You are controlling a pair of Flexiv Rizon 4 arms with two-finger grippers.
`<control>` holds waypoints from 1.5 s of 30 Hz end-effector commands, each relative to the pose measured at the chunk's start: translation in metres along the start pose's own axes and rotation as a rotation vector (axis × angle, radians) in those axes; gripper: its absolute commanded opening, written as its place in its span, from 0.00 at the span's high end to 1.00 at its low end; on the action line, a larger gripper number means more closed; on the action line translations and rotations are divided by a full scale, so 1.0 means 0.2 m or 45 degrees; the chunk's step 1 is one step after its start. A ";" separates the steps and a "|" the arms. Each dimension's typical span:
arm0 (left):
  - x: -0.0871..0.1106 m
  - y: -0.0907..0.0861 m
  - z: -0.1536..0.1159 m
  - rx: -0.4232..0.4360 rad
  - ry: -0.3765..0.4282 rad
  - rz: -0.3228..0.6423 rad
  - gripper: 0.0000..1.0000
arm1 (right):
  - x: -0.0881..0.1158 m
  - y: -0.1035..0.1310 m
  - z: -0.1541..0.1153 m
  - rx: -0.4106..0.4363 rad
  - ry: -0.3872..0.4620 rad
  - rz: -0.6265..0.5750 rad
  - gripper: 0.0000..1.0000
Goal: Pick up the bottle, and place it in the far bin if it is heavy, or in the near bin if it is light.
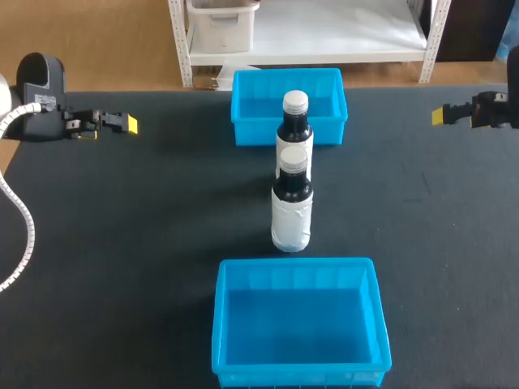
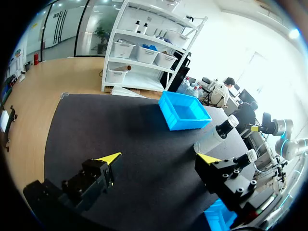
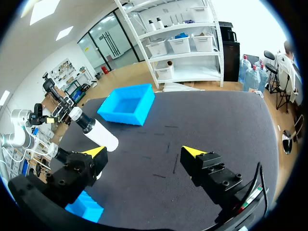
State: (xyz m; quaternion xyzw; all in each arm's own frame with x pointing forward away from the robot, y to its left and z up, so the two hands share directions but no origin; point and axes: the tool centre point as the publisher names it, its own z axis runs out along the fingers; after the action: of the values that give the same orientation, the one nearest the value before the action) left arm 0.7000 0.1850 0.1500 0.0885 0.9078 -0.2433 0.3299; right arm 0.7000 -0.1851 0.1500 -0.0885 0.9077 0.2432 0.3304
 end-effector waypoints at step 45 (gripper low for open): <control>0.00 0.00 0.00 0.000 0.000 0.000 0.00 | 0.10 0.02 -0.12 -0.790 0.384 -1.224 0.00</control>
State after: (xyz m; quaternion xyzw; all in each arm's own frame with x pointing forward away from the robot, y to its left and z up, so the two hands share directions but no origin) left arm 0.7000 0.1850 0.1499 0.0885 0.9078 -0.2433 0.3299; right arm 0.6648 -0.1919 0.1559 -0.4672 0.8002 0.1682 0.3363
